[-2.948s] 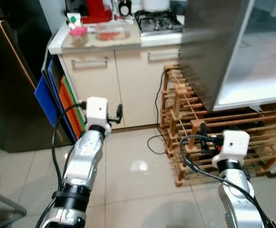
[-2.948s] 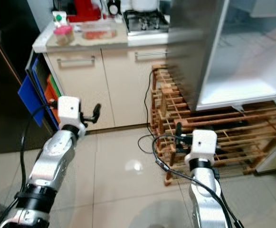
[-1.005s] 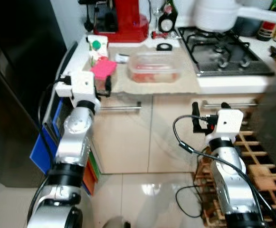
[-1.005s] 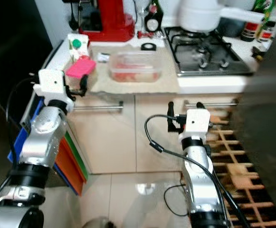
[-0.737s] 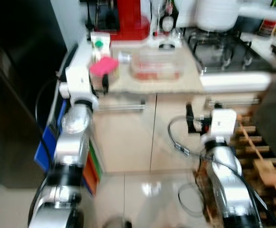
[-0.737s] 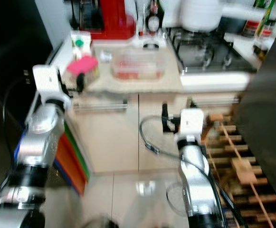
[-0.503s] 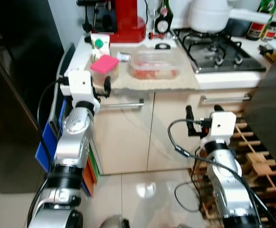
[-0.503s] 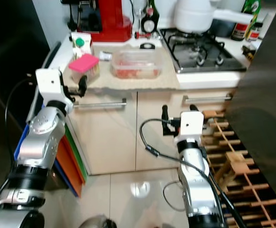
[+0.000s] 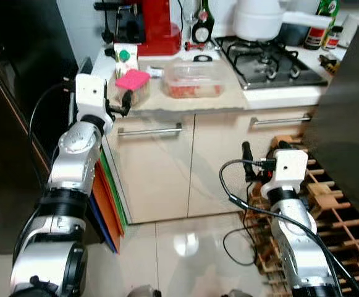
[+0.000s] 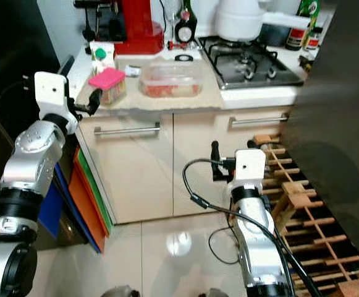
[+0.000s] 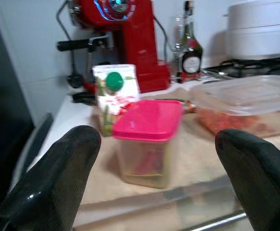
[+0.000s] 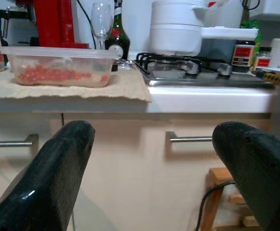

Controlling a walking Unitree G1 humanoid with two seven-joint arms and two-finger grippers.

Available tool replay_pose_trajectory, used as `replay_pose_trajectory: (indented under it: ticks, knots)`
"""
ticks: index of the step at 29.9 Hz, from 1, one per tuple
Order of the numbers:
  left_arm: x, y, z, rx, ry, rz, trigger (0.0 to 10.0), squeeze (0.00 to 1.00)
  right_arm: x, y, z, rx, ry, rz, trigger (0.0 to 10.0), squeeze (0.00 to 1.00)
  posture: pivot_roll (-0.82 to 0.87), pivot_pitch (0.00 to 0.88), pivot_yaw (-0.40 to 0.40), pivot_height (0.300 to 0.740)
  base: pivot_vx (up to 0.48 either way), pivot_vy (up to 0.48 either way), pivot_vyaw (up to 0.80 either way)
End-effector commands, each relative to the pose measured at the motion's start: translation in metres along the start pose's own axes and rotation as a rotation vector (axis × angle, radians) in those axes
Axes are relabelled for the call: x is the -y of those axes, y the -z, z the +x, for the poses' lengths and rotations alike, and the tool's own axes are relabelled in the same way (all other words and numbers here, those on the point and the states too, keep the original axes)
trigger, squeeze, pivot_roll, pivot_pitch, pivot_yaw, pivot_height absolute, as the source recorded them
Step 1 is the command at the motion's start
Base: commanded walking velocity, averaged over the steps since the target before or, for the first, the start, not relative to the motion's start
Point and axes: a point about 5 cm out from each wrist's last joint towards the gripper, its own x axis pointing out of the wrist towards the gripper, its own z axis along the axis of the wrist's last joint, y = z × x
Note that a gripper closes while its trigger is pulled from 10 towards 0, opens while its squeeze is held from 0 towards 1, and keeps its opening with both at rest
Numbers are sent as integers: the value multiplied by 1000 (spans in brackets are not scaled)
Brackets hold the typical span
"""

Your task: Restocking fridge

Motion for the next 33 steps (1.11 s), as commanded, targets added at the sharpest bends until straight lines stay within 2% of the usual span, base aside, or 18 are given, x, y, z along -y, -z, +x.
replay_pose_trajectory:
  ticks: [1, 5, 8, 13, 16, 17, 18, 19, 21, 27, 33]
  knots:
    - [2, -1, -1, 15, 13, 0, 10000, 0, 0, -1, 1, -6, -1, 5, 10000, 0, -17, 28, 39, 710, 0, 472, -756]
    - [2, 2, -1, 12, 12, 3, 10000, 0, -1, -2, 3, -2, -6, 0, 10000, 0, -16, 29, 38, 710, 0, 473, -700]
    - [3, 1, -1, 13, 1, -6, 10000, 0, -1, -3, 3, 5, -8, 3, 10000, 0, -17, 31, 39, 710, 0, 476, 0]
    - [8, -3, 3, 19, 6, -21, 10000, 0, -1, -4, 2, 1, -10, -2, 10000, 0, -22, 41, 42, 710, 0, 0, 0]
    - [9, -13, 12, 16, -1, -18, 10000, 0, -4, -6, -1, 8, -11, -7, 10000, 0, -33, 51, 52, 710, 0, 0, 0]
    - [6, -15, 14, 13, -3, -15, 10000, 0, -3, -7, -2, 9, -9, -8, 10000, 0, -36, 56, 57, 710, 0, 0, 0]
    - [-3, -21, 17, 12, -24, -21, 10000, 0, -1, -6, -6, 6, 2, -9, 10000, 0, -42, 67, 64, 710, 0, 0, 0]
    - [-3, -21, 17, 12, -24, -21, 10000, 0, -1, -6, -6, 6, 2, -9, 10000, 0, -42, 67, 64, 710, 0, 0, 0]
    - [-19, -31, 21, 7, -57, -33, 10000, 0, 3, -3, -11, -8, 19, -13, 10000, 0, -48, 85, 77, 710, 0, 0, 0]
    - [-46, -40, 18, -16, -89, -57, 10000, 0, 5, -4, -24, -28, 34, -12, 10000, 0, -47, 174, 95, 710, 0, 0, 0]
    - [-53, -34, 19, -71, -70, -67, 10000, 0, 1, -2, -36, -56, 26, -2, 10000, 0, -46, 221, 100, 710, 0, 0, 0]
